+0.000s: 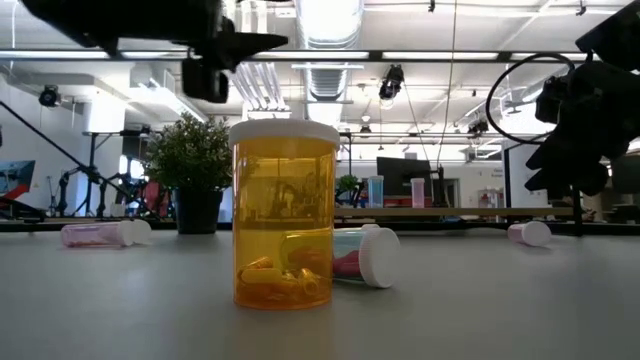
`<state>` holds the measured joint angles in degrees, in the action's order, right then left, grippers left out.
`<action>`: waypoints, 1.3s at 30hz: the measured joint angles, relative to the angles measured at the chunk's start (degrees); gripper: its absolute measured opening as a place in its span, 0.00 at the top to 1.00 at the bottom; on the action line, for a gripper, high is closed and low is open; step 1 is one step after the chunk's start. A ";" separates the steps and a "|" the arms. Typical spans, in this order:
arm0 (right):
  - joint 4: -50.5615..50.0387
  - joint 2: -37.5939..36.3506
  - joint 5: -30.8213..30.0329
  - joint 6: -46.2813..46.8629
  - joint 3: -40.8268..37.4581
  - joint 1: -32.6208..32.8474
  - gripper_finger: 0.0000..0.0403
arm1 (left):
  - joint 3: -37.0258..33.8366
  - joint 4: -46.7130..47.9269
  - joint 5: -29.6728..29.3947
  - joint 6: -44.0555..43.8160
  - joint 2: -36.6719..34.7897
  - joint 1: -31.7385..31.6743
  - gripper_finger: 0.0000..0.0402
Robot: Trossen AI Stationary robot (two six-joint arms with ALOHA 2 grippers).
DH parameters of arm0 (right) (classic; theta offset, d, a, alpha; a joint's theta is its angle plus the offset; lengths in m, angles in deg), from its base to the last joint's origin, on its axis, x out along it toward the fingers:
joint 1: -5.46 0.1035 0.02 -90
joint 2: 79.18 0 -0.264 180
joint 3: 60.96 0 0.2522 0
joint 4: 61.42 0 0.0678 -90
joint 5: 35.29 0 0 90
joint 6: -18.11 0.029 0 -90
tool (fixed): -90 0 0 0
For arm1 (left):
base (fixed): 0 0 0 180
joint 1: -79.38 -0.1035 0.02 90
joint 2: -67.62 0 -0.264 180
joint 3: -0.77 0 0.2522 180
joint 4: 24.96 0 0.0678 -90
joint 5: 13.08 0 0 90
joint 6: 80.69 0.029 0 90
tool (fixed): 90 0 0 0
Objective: Pick and place medicine bottles onto shelf by color
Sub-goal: Move the left orange pill bottle to the middle
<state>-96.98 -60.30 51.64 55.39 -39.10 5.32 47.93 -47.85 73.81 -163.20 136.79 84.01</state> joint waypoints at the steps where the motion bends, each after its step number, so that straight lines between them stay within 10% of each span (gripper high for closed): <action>1: 0.00 0.00 0.00 0.00 0.00 0.00 0.49 | 1.18 0.00 0.93 -0.69 1.32 0.00 0.49; 10: 0.00 0.00 0.00 0.00 0.04 0.00 0.49 | 15.23 14.45 4.77 -9.86 12.16 4.45 0.49; 26: -0.20 0.00 0.02 0.00 0.04 0.00 0.49 | 49.59 91.90 5.95 -26.68 24.06 14.80 0.49; 39: -0.22 0.02 0.01 0.00 0.07 0.00 0.49 | 50.53 117.24 10.56 -29.90 24.63 24.33 0.44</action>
<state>-97.20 -60.28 51.65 55.39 -39.03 5.32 98.46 69.40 84.37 -193.10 161.42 108.33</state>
